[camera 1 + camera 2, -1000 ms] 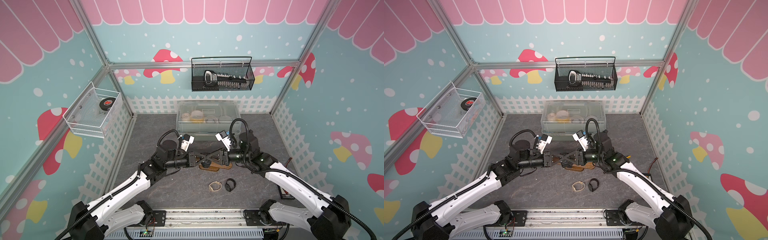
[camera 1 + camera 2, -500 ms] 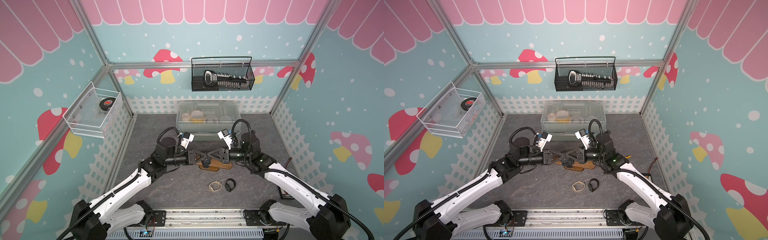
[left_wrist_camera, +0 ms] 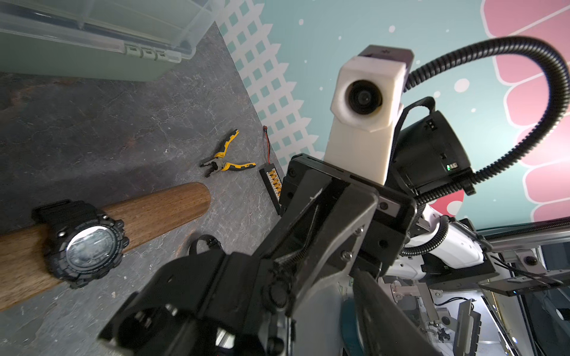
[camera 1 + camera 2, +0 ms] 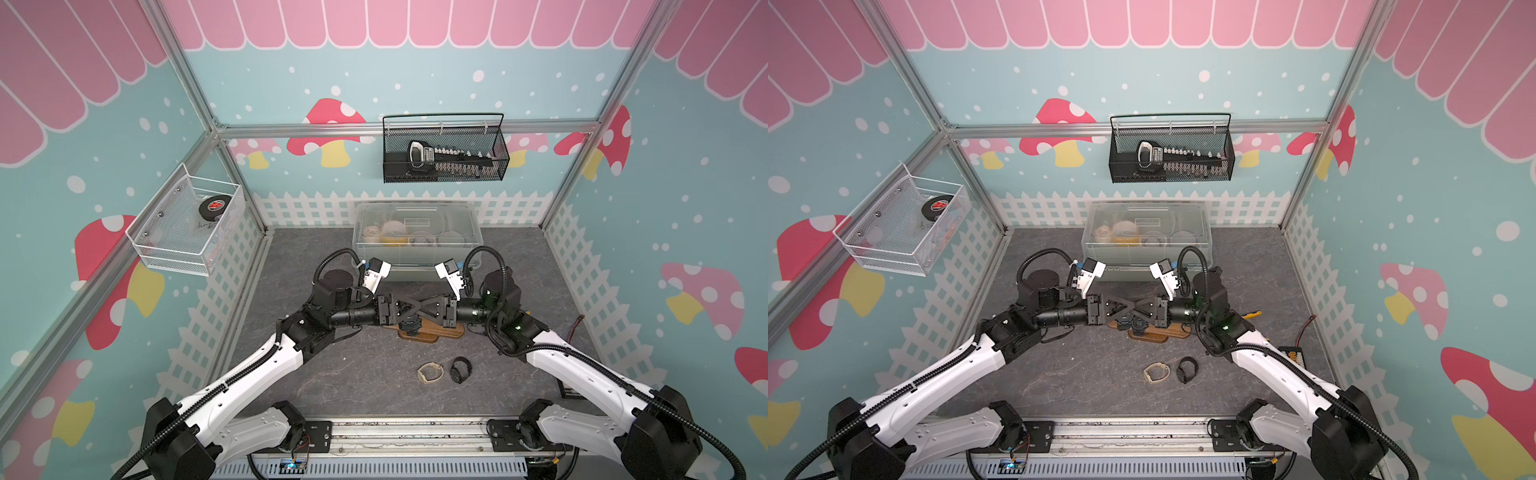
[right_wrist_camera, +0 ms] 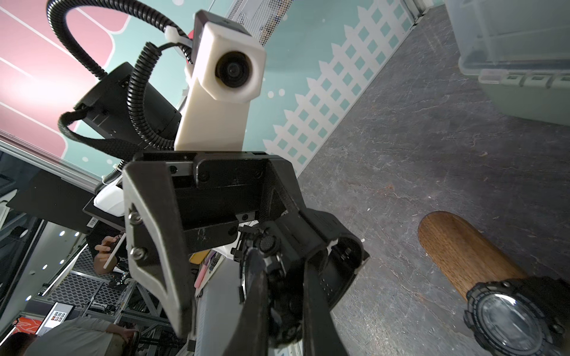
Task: Place watch on stand
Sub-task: Pick up the watch at the center of the board.
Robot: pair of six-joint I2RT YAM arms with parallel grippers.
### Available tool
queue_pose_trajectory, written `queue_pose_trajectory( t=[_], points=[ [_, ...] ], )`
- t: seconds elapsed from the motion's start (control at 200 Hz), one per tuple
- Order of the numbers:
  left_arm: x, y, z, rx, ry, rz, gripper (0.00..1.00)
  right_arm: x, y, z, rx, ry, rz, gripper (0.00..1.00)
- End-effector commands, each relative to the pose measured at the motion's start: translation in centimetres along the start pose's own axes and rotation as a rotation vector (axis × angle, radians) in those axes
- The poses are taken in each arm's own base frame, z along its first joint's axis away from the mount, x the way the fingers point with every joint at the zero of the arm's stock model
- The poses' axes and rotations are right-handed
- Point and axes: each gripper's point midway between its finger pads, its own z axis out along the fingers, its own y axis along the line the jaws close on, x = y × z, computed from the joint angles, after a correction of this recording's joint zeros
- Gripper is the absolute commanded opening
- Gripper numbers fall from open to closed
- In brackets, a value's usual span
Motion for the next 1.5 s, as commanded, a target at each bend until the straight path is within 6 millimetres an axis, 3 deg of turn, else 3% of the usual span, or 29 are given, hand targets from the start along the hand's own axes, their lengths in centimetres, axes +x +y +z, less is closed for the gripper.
queue_pose_trajectory(
  t=[0.0, 0.306, 0.637, 0.817, 1.017, 1.278, 1.499],
  points=[
    [-1.4, -1.5, -1.2, 0.006, -0.062, 0.048, 0.7, -1.3, 1.5, -0.6, -0.018, -0.069, -0.024, 0.0],
    [-1.8, -1.0, -3.0, -0.036, -0.125, 0.049, 0.7, -3.0, 1.5, -1.7, 0.035, -0.185, -0.025, 0.0],
    [-0.7, -0.7, -2.0, -0.007, -0.067, 0.026, 0.7, -4.7, 1.5, -2.6, 0.053, -0.299, 0.022, 0.0],
    [-0.6, -1.3, -1.1, 0.022, -0.05, 0.039, 0.56, -4.8, 1.1, -2.2, 0.045, -0.301, 0.052, 0.0],
    [-0.2, -1.2, 0.2, 0.022, -0.015, 0.05, 0.51, -4.9, 0.8, -1.8, 0.035, -0.298, 0.069, 0.0],
    [-0.8, -1.2, 0.6, 0.014, -0.02, 0.059, 0.34, -4.3, 0.0, -1.5, 0.053, -0.274, 0.075, 0.0],
    [-1.2, -0.9, 0.4, -0.018, -0.028, 0.058, 0.12, -3.7, -0.3, -1.6, 0.082, -0.251, 0.054, 0.0]
  ],
)
